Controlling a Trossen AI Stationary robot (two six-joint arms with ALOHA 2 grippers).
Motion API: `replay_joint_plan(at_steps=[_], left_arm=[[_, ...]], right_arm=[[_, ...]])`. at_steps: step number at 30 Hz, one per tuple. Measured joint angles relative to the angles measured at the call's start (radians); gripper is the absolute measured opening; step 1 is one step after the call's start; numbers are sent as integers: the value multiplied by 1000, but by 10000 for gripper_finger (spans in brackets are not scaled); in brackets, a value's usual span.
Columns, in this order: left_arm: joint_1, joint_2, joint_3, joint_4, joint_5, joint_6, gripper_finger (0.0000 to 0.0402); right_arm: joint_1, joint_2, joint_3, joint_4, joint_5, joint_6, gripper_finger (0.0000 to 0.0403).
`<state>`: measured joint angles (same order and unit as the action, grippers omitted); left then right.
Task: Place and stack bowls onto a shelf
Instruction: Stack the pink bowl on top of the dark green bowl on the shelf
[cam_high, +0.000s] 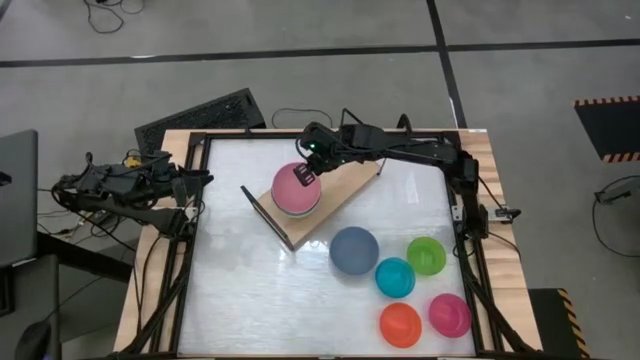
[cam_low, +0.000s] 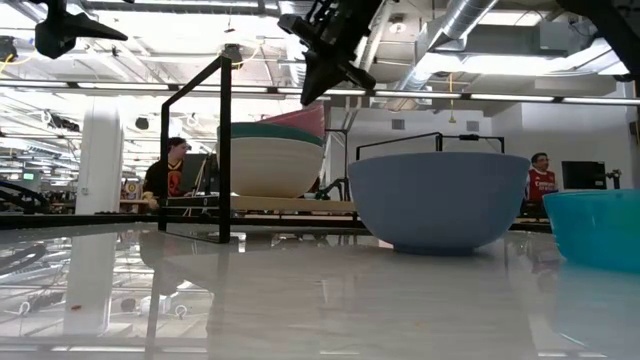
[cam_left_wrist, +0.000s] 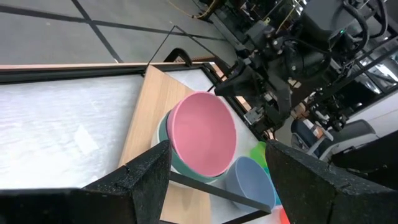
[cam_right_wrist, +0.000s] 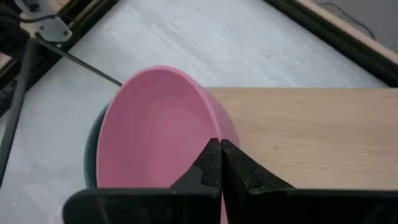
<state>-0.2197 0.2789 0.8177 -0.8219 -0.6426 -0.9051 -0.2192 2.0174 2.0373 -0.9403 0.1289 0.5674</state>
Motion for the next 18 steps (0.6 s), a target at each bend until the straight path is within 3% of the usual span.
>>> replay_joint_plan(at_steps=[12, 18], left_arm=[[0, 0, 0, -1, -1, 3, 245], [0, 0, 0, -1, -2, 3, 245]], right_arm=[[-10, 0, 0, -36, -1, -10, 20], [11, -30, 1, 91, 7, -41, 20]])
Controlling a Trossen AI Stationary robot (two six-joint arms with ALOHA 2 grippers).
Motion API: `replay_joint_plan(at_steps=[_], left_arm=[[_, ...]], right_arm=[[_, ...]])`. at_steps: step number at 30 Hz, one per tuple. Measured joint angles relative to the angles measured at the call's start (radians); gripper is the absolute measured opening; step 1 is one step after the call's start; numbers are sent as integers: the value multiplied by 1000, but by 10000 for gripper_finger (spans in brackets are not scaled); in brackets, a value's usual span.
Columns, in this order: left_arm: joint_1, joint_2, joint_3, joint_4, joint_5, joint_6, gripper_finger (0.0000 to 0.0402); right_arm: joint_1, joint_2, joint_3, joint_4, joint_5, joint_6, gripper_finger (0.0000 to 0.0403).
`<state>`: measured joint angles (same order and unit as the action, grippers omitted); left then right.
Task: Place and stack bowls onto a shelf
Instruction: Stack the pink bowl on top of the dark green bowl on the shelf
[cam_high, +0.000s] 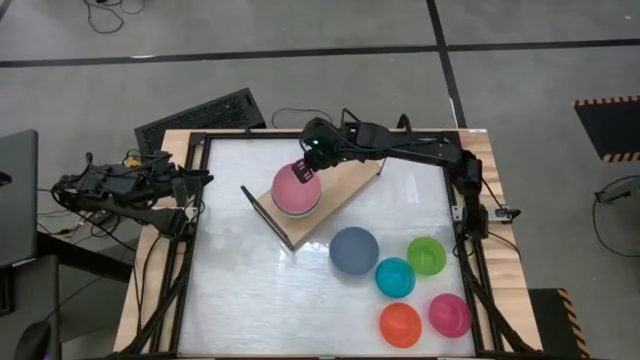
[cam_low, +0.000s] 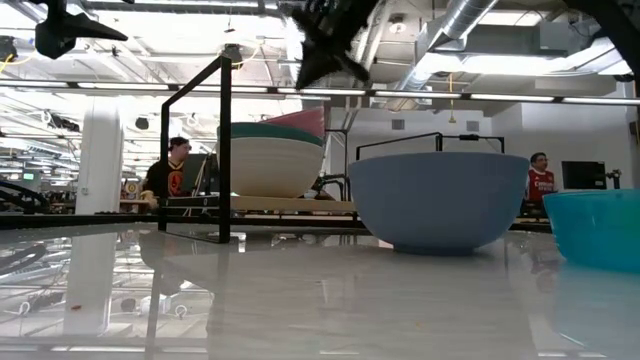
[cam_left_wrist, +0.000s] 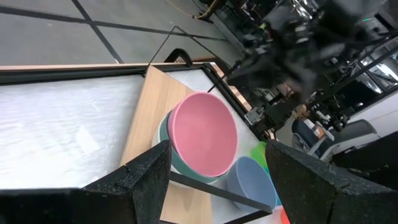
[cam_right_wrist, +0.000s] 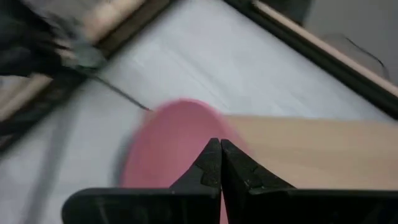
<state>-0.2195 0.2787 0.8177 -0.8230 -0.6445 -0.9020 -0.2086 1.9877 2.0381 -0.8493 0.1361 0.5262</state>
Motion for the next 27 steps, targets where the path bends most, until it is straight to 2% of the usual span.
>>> replay_joint_plan(at_steps=[9, 13, 17, 20, 22, 24, 27], left_arm=[[0, 0, 0, 0, -11, -2, 245], [0, 0, 0, 1, -15, -3, 245], [0, 0, 0, 1, -16, -3, 245], [0, 0, 0, 1, -19, -3, 245], [0, 0, 0, 1, -23, -3, 245], [0, 0, 0, -1, -24, -3, 245], [0, 0, 0, -2, -25, -3, 245]], right_arm=[[-3, 76, -3, -91, -14, 4, 20], [4, 80, -3, -82, -44, 4, 20], [20, 55, -3, -89, -26, 5, 20], [38, 12, -1, -120, -11, 7, 26], [55, -2, 0, -138, -45, 3, 35], [80, -1, 0, -142, -80, 6, 39], [136, 26, -1, -144, -72, 21, 31]])
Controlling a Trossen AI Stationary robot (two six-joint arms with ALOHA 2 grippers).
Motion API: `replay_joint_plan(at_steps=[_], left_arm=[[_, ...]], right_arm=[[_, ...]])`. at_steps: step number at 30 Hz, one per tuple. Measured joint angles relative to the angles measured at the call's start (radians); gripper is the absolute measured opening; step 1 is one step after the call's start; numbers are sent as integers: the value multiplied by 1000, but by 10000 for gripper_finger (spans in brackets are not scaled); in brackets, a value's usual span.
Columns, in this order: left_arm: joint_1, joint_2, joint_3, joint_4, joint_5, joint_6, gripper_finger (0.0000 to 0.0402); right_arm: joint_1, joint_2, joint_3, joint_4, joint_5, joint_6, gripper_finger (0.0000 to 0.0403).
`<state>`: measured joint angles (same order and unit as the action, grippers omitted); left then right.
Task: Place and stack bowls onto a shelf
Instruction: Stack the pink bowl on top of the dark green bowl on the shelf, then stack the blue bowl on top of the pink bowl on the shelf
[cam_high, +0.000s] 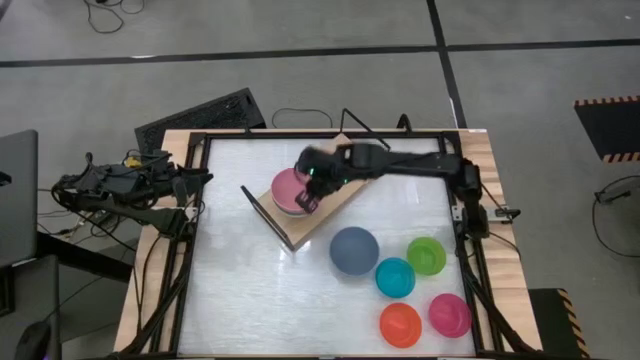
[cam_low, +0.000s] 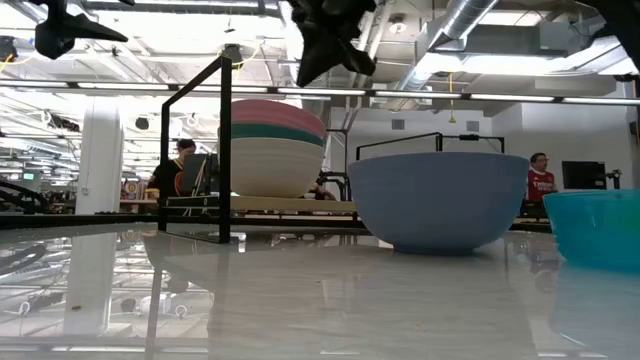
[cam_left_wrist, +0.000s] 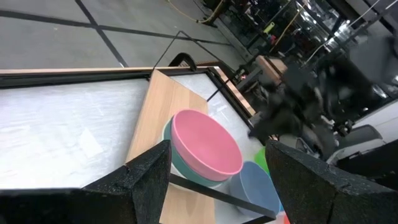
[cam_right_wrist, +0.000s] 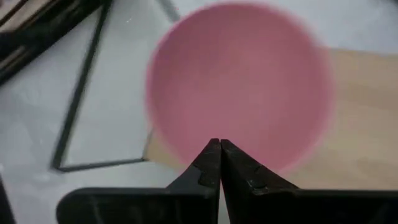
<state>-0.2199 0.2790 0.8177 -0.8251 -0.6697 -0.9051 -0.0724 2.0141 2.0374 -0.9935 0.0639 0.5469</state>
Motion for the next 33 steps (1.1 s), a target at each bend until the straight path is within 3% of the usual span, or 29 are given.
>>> replay_joint_plan(at_steps=[5, 12, 18, 23, 27, 33], left_arm=[[0, 0, 0, -1, -3, 0, 245], [0, 0, 0, -1, -8, 2, 245], [0, 0, 0, -1, 0, 1, 245], [0, 0, 0, -1, 8, 0, 245], [0, 0, 0, 0, 9, 2, 245], [0, 0, 0, 0, 24, -2, 245]], right_arm=[[63, 56, -1, 11, 51, 2, 18], [71, 89, -4, -15, 51, 29, 48], [77, 41, 0, -5, 51, 67, 45], [105, -18, 1, -242, 75, 184, 46], [137, -13, -4, -572, 82, 255, 83], [174, -24, -162, -530, 45, 306, 200]])
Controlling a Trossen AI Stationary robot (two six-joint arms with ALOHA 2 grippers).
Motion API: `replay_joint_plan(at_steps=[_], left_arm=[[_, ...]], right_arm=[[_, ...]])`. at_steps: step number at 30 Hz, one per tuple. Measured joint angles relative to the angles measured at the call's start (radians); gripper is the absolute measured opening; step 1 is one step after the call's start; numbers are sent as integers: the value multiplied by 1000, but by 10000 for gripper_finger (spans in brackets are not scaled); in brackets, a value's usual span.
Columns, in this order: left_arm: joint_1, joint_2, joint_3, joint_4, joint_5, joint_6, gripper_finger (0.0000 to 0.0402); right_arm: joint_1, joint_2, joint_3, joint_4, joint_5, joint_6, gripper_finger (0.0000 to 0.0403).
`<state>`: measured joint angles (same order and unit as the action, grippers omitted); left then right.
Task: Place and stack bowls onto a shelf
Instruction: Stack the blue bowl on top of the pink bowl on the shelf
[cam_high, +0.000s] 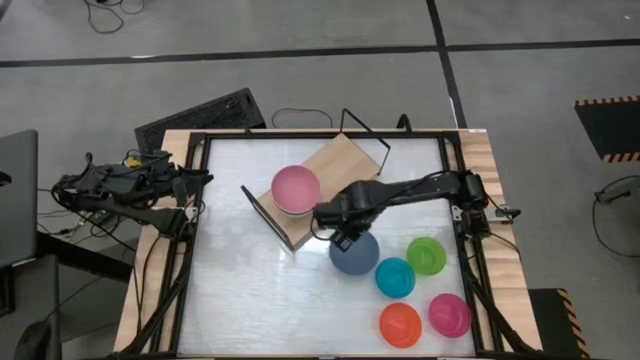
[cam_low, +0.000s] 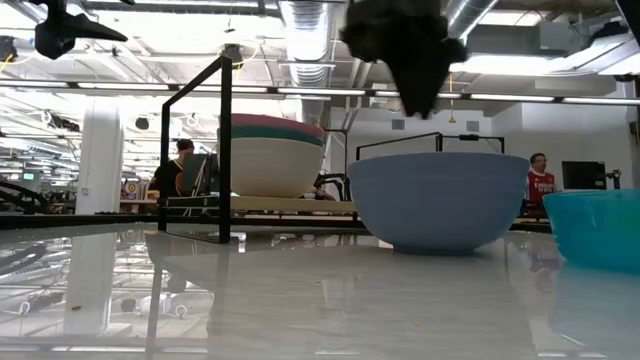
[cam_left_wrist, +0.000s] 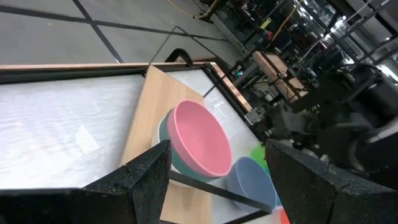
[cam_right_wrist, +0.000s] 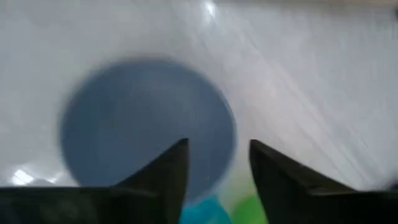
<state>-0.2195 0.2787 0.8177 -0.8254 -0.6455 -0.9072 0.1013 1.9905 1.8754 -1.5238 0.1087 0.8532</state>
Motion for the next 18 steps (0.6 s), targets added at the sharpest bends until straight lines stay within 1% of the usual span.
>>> replay_joint_plan(at_steps=[3, 6, 8, 11, 15, 18], left_arm=[[0, 0, 0, -1, 12, -1, 245], [0, 0, 0, -1, 12, 4, 245], [0, 0, 0, -2, 12, 5, 245], [0, 0, 0, -16, 16, 4, 245], [0, 0, 0, -30, 22, -2, 245], [0, 0, 0, -34, 24, -12, 245]], right_arm=[[-9, 1, -91, -29, -1, 43, 255], [-26, 4, -160, 41, -35, 38, 285], [-33, -8, -194, 92, -85, 6, 290], [-32, -19, -241, 156, -107, -33, 290], [-33, -16, -315, 186, -133, -72, 289], [-38, -16, -343, 219, -141, -59, 273]])
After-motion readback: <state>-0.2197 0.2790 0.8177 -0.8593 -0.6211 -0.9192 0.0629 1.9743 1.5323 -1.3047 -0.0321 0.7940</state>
